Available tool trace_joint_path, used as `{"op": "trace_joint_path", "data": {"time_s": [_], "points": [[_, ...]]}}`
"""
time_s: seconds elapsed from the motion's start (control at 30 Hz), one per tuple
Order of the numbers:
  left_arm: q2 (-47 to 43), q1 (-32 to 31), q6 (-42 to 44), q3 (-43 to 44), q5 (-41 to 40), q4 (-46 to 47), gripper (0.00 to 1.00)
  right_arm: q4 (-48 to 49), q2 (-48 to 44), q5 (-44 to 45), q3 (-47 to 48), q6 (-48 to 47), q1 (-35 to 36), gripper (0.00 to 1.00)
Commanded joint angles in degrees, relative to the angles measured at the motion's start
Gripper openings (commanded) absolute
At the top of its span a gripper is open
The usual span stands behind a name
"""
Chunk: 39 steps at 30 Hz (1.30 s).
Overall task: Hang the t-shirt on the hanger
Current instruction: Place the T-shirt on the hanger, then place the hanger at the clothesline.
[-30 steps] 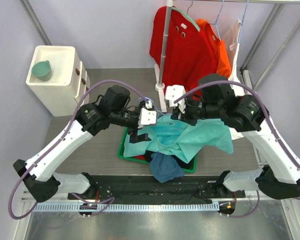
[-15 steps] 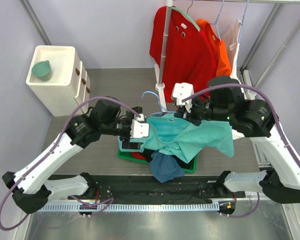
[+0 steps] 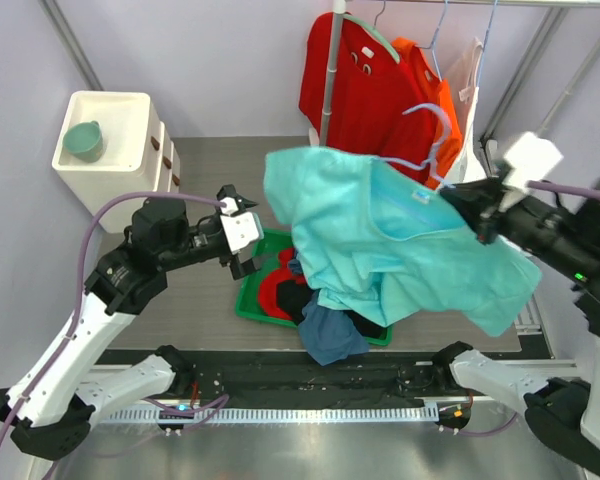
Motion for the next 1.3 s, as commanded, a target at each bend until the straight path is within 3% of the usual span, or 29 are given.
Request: {"op": "trace_joint_path", "data": {"time_s": [0.0,0.37,0.57,0.8,0.97,1.13,1.27], "points": [[0.18,0.14,-3.74,1.27,0.03,3.78,1.0,2.99,-6.6,0.03,6.39,4.17,-7.8,0.01],[2.02,0.14,-2.86,1.36,4.68,4.39,1.0,-8.34,-17.87,7.84,14.13,4.87,-29.5,0.01],[2.29,0.14,-2.6,-1.01,6.18,6.24,1.0,-15.28,-17.61,15.65,21.24,6.19,-40.67,0.01],[2.02,0.14,-3.12,-4.0,8.11,8.0,1.0,-13.27,-17.44,24.54,21.78,-0.31,-53.07,0.01],[2.64,0.14,-6.29,-4.53,9.43,8.61,1.0,-9.06,-15.16,36.22,13.87,0.38,-53.26,0.01],[3.34,0.14,-7.69,-4.45,11.72,8.35,1.0,-6.07,-7.97,34.04,11.5,3.19,-49.92,0.01],[4.75,0.14,-10.68,-3.3,13.55,7.38,1.0,-0.01,-1.71,38.42,8.95,0.22,-40.55,0.01]]}}
